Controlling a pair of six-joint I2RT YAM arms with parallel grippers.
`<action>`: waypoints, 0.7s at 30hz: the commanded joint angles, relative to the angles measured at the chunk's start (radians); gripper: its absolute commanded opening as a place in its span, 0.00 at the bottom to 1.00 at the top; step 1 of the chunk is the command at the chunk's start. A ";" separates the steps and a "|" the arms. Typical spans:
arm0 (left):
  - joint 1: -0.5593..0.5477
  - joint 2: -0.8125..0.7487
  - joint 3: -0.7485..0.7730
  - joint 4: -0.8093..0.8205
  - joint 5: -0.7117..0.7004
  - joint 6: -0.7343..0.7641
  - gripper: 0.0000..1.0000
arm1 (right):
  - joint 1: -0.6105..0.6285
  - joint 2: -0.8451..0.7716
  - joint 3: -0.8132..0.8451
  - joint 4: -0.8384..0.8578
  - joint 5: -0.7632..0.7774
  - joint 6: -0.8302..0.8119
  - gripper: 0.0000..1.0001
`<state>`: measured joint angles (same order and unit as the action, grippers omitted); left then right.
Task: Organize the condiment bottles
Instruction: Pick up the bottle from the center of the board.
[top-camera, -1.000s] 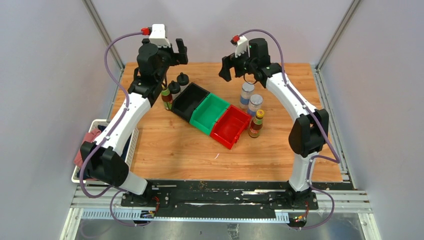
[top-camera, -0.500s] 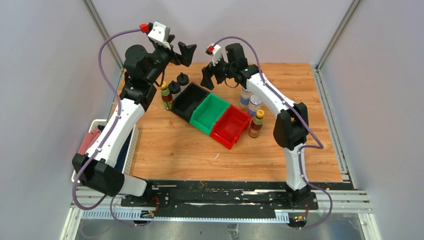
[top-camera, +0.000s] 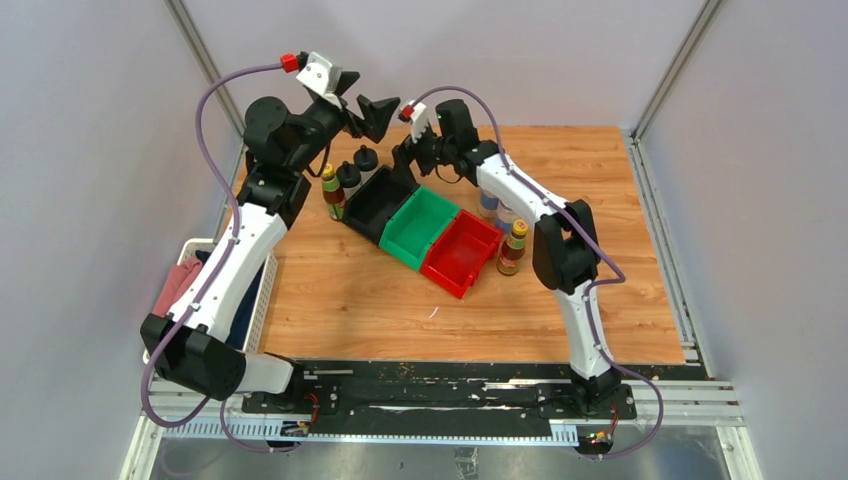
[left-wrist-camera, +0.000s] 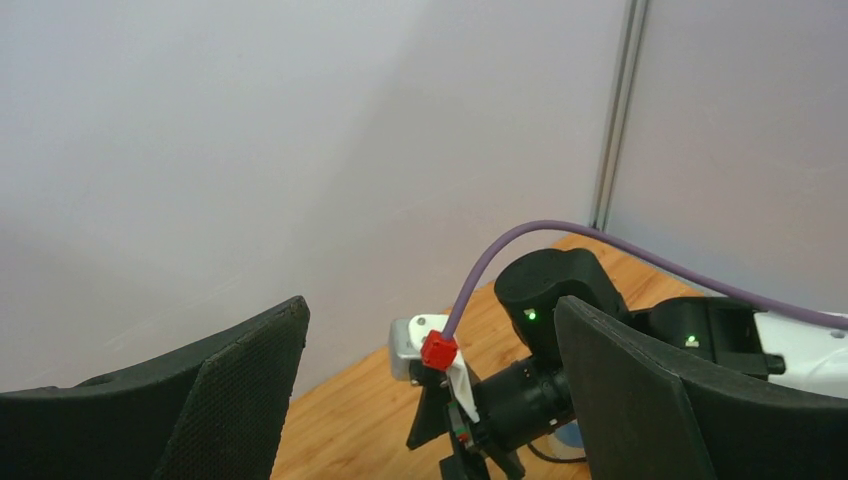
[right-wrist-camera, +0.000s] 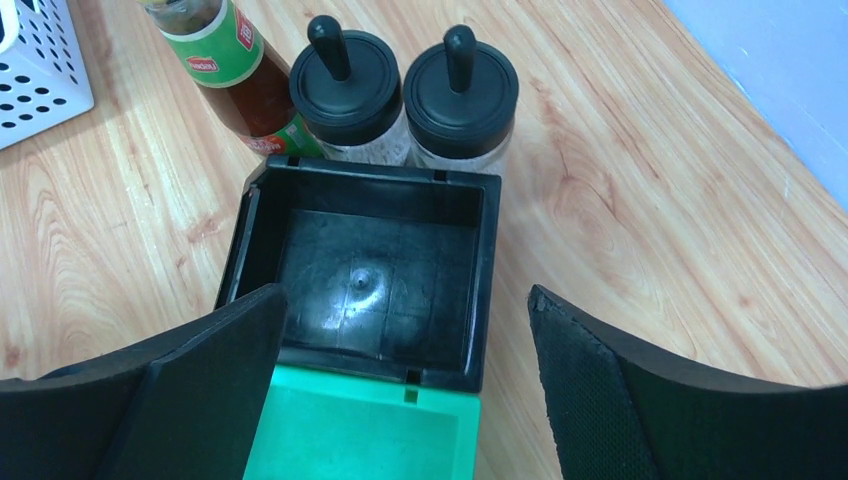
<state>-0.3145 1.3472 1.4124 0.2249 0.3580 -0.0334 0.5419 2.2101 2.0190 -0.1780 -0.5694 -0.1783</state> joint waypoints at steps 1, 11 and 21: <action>0.000 -0.019 -0.016 0.038 0.035 -0.002 1.00 | 0.047 0.053 0.038 0.082 0.002 -0.003 0.93; 0.000 -0.047 -0.031 0.059 0.040 -0.009 1.00 | 0.142 0.100 0.057 0.098 0.035 -0.057 0.91; 0.000 -0.123 -0.033 0.087 0.100 -0.055 1.00 | 0.210 0.108 0.091 0.084 0.038 -0.102 0.90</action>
<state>-0.3145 1.2659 1.3834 0.2676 0.4152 -0.0601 0.7246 2.3054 2.0563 -0.0967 -0.5457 -0.2382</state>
